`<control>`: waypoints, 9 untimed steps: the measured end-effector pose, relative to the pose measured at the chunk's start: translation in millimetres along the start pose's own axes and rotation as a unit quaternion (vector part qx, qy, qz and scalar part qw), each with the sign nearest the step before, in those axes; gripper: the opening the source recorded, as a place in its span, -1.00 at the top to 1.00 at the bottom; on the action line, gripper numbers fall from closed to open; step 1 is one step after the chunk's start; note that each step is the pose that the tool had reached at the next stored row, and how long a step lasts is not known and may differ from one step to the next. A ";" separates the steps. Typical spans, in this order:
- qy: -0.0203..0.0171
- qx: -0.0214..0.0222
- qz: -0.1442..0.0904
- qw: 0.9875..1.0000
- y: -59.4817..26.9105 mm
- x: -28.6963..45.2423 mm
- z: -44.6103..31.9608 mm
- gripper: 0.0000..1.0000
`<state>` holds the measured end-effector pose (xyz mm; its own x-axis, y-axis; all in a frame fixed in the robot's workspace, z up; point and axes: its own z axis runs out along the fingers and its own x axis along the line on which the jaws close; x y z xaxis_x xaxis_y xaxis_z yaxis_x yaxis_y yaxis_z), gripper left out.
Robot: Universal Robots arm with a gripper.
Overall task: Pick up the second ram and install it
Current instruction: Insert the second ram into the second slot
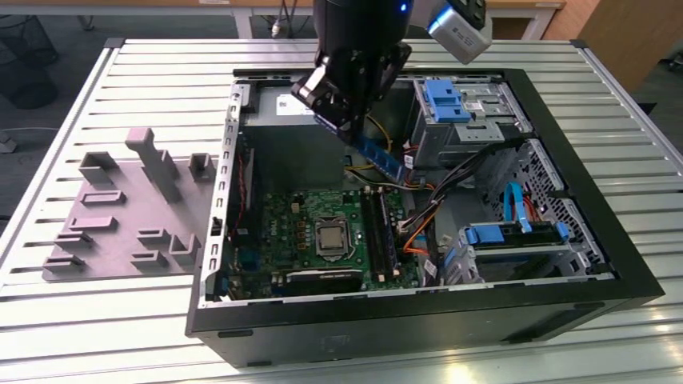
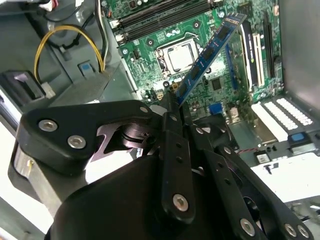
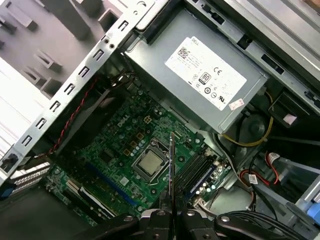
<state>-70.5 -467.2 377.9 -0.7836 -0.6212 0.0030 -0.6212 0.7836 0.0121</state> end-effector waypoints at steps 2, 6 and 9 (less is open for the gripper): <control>0.000 0.000 0.006 1.000 0.0 0.0 0.1 0.72; 0.000 0.000 0.007 1.000 0.0 0.0 0.1 0.72; 0.000 0.000 0.007 1.000 0.0 0.0 0.1 0.72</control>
<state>-70.6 -467.2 377.8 -0.7920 -0.6106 0.0029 -0.6105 0.7919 0.0120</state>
